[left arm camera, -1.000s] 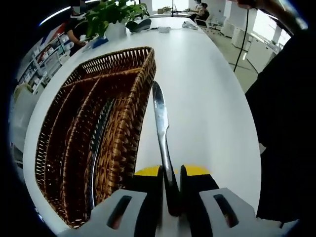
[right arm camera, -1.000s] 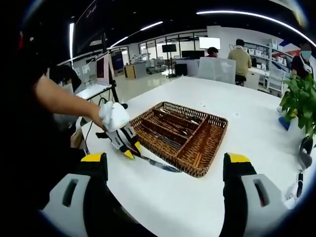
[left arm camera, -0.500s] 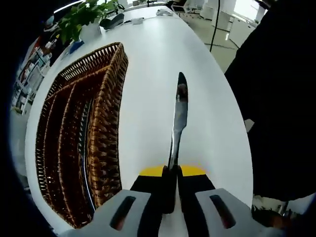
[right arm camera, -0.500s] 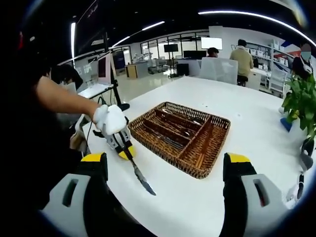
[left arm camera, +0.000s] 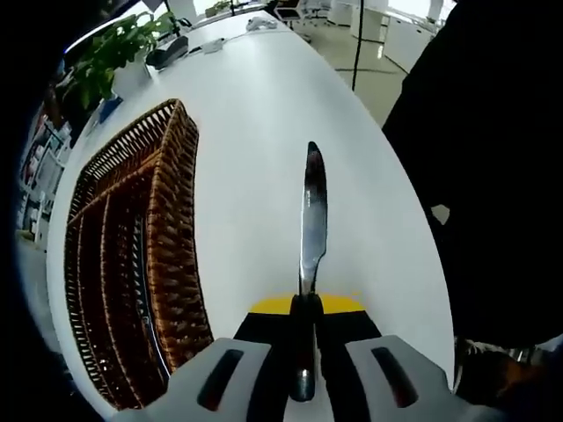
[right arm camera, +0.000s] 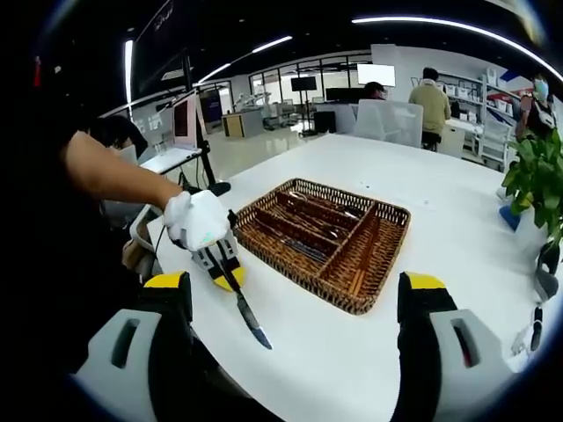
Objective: Arrange the knives, forks, and spoons in their matching storage slots by inserting each utensil handle-first until every utensil is classified and aligned in the correct compartment
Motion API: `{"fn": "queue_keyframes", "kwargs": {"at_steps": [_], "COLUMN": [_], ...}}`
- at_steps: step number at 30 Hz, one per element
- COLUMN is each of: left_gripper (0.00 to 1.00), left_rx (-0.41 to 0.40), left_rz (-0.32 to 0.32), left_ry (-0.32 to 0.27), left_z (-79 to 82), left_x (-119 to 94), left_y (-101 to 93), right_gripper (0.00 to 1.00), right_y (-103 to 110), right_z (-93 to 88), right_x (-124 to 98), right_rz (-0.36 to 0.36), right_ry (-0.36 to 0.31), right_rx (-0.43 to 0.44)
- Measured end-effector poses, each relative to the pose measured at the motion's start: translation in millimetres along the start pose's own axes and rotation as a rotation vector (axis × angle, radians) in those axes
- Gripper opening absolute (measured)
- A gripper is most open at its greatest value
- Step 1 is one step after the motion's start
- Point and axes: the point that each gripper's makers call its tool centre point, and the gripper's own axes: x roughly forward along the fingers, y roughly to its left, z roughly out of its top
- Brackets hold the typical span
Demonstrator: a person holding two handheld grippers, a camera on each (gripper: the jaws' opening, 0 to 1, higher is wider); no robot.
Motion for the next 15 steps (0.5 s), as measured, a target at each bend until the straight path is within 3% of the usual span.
{"fn": "queue_keyframes", "kwargs": {"at_steps": [3, 11, 13, 15], "left_gripper": [0.06, 0.05, 0.04, 0.03], "left_rx": [-0.079, -0.128, -0.156, -0.16], "left_rz": [0.006, 0.026, 0.037, 0.041], "left_ry": [-0.021, -0.026, -0.066, -0.056], "left_z": [-1.2, -2.0, 4.1, 1.2], "left_x": [-0.7, -2.0, -5.4, -7.8], "left_y": [1.9, 2.0, 5.4, 7.6], "right_gripper": [1.0, 1.0, 1.0, 1.0], "right_y": [2.1, -2.1, -2.2, -1.8], "right_z": [1.9, 5.4, 5.1, 3.8], "right_x": [1.6, -2.5, -2.8, -2.6], "right_rz": [0.007, 0.002, 0.003, 0.006], "right_ry": [-0.004, -0.007, -0.004, 0.002], "right_rx": [-0.005, -0.02, -0.023, -0.028]}}
